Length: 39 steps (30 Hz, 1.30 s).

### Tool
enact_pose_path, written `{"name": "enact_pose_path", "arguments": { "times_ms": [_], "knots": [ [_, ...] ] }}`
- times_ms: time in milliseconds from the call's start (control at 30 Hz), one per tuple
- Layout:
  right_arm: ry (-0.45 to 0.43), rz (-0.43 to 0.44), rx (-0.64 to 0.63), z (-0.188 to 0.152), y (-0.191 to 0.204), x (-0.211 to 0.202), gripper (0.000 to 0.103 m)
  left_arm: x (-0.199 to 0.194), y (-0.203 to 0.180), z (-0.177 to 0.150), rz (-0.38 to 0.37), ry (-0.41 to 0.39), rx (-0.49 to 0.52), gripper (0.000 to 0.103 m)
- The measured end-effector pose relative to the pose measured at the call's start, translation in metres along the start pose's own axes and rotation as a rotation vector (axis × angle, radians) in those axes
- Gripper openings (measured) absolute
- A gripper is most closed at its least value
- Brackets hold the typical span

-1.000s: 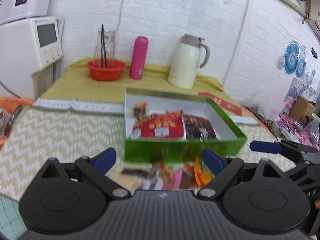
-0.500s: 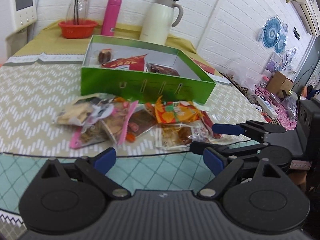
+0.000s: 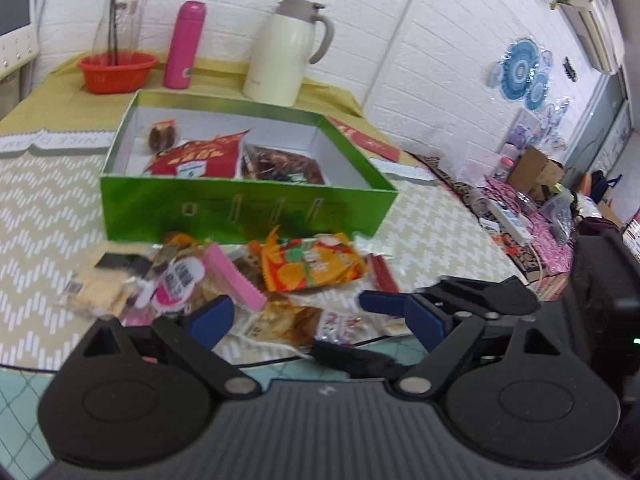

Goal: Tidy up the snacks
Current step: 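Grasp the orange chip bag with the left gripper while the right gripper grasps the white red-printed packet, then carry both packets into the green box and open both grippers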

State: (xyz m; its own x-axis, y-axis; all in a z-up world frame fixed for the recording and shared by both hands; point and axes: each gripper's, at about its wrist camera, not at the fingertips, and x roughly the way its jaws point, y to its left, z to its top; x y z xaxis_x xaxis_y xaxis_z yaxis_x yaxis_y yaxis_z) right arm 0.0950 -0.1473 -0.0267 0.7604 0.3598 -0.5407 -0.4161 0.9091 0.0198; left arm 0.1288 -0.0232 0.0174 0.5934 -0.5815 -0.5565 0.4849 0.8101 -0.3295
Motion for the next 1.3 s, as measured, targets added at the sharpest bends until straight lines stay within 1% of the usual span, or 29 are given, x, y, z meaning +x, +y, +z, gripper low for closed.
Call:
{"name": "enact_pose_path", "arguments": {
  "times_ms": [67,100,133,167,200,233,300,367,433,500,600,667,733,800,833,900,933,967,1100,1167,1233,1300],
  "knots": [
    [0.007,0.012,-0.020,0.001,0.003,0.007,0.100,-0.004,-0.002,0.002,0.007,-0.001,0.012,0.087],
    [0.018,0.016,-0.026,0.000,0.005,0.010,0.098,-0.007,-0.002,0.003,0.006,0.002,0.013,0.087],
    [0.034,0.028,-0.027,-0.001,0.005,0.012,0.084,-0.009,-0.002,0.004,0.005,0.007,0.014,0.087],
    [0.045,0.043,-0.021,-0.003,0.005,0.012,0.074,-0.012,-0.001,0.005,0.005,0.011,0.015,0.087],
    [0.049,0.051,-0.015,-0.005,0.005,0.009,0.060,-0.016,-0.001,0.005,0.001,0.012,0.016,0.087],
    [0.048,0.047,-0.010,-0.007,0.004,0.006,0.059,-0.018,-0.001,0.007,-0.005,0.012,0.018,0.087],
    [0.055,0.044,0.011,-0.011,0.001,-0.001,0.058,-0.020,-0.003,0.012,-0.013,0.001,0.033,0.087],
    [0.061,0.043,0.029,-0.014,-0.003,-0.008,0.058,-0.013,-0.006,0.019,0.013,-0.005,0.061,0.088],
    [0.061,0.030,0.039,-0.019,-0.004,-0.015,0.058,0.004,-0.010,0.026,0.034,0.007,0.088,0.088],
    [0.064,0.012,0.052,-0.022,-0.007,-0.020,0.058,0.029,-0.011,0.035,0.050,0.038,0.087,0.088],
    [0.062,0.007,0.070,-0.024,-0.012,-0.026,0.058,0.070,-0.010,0.042,0.058,0.120,0.094,0.088],
    [0.069,-0.005,0.069,-0.026,-0.016,-0.029,0.058,0.094,-0.013,0.043,0.069,0.180,0.129,0.088],
    [0.074,-0.020,0.072,-0.027,-0.020,-0.031,0.058,0.112,-0.016,0.043,0.101,0.214,0.164,0.088],
    [0.076,-0.025,0.083,-0.029,-0.025,-0.035,0.058,0.127,-0.015,0.042,0.103,0.245,0.176,0.089],
    [0.077,-0.027,0.086,-0.029,-0.026,-0.035,0.058,0.130,-0.014,0.041,0.103,0.248,0.175,0.089],
    [0.082,-0.033,0.090,-0.030,-0.028,-0.036,0.059,0.127,-0.011,0.040,0.075,0.220,0.195,0.086],
    [0.081,-0.032,0.091,-0.030,-0.029,-0.037,0.059,0.125,-0.010,0.039,0.063,0.222,0.203,0.079],
    [0.079,-0.028,0.091,-0.031,-0.029,-0.037,0.059,0.121,-0.010,0.039,0.060,0.217,0.209,0.075],
    [0.074,-0.017,0.082,-0.027,-0.029,-0.032,0.060,0.117,-0.013,0.039,0.056,0.228,0.231,0.076],
    [0.072,-0.014,0.086,-0.026,-0.029,-0.029,0.060,0.120,-0.016,0.038,0.058,0.222,0.255,0.081],
    [0.069,-0.015,0.094,-0.026,-0.028,-0.029,0.061,0.125,-0.018,0.036,0.053,0.218,0.262,0.081],
    [0.069,-0.019,0.095,-0.026,-0.026,-0.029,0.062,0.125,-0.017,0.035,0.048,0.211,0.255,0.076]
  ]
}}
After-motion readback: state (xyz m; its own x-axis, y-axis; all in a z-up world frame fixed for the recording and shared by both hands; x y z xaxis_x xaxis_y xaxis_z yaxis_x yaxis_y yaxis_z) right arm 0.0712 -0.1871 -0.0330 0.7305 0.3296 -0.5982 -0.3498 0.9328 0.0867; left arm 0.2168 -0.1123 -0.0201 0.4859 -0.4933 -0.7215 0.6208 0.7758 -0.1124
